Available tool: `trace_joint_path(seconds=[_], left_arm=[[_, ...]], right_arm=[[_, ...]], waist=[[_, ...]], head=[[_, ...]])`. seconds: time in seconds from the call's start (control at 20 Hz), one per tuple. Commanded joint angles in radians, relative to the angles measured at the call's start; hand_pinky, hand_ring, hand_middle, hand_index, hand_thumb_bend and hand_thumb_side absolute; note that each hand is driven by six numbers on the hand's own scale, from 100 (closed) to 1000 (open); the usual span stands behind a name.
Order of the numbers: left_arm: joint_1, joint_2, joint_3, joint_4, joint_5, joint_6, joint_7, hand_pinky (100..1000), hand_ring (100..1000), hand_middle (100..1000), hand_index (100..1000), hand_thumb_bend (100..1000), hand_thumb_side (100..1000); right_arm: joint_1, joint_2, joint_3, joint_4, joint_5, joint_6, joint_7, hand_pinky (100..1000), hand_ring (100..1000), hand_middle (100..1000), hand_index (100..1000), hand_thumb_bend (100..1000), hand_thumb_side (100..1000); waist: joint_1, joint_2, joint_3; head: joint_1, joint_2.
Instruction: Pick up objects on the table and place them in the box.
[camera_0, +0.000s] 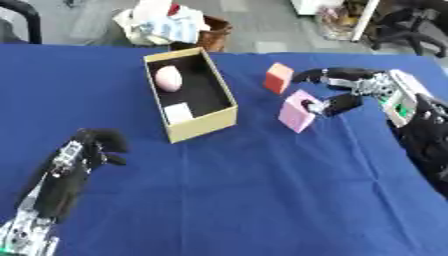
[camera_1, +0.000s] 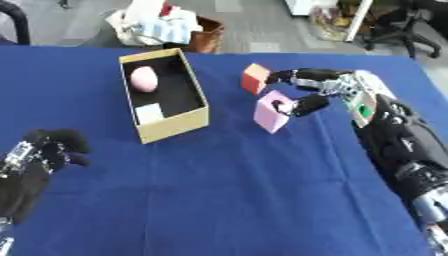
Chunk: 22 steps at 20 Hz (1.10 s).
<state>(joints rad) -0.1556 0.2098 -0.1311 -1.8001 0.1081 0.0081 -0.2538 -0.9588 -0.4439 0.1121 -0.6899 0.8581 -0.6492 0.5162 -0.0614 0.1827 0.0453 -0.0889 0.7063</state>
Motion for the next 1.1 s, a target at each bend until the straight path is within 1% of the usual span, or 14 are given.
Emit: trace_joint_path(seconds=[0.05,0.5,0.95,1.1], left_arm=[[-0.007,0.009,0.002,-0.015,0.001,-0.002,-0.001,640,701,645,755,100,940],[-0.008,0.007,0.002,-0.015,0.003,-0.003,-0.002,640,700,645,755,100,942],[-0.008,0.007,0.002,-0.015,0.003,-0.003,-0.002,640,700,645,755,100,943],[-0.008,0.007,0.003,-0.015,0.003,-0.003,-0.002,640,700,645,755,100,944]], right_arm=[[-0.026,-0.007,-0.007,0.004,0.047,-0.258,0.234,918,1000,1000,1000,100,689],[-0.028,0.016,-0.032,0.062,0.184,-0.258,0.133,919,1000,1000,1000,100,692],[-0.034,0.024,-0.058,0.092,0.293,-0.258,0.017,919,1000,1000,1000,100,665],[-0.035,0.027,-0.065,0.105,0.319,-0.258,-0.021,896,981,1000,1000,100,622]], waist=[[-0.008,-0.012,0.001],[-0.006,-0.012,0.003],[-0.004,-0.01,0.003],[-0.004,-0.01,0.004]], head=[[-0.002,0.008],[-0.002,0.011],[-0.005,0.011],[-0.005,0.01]])
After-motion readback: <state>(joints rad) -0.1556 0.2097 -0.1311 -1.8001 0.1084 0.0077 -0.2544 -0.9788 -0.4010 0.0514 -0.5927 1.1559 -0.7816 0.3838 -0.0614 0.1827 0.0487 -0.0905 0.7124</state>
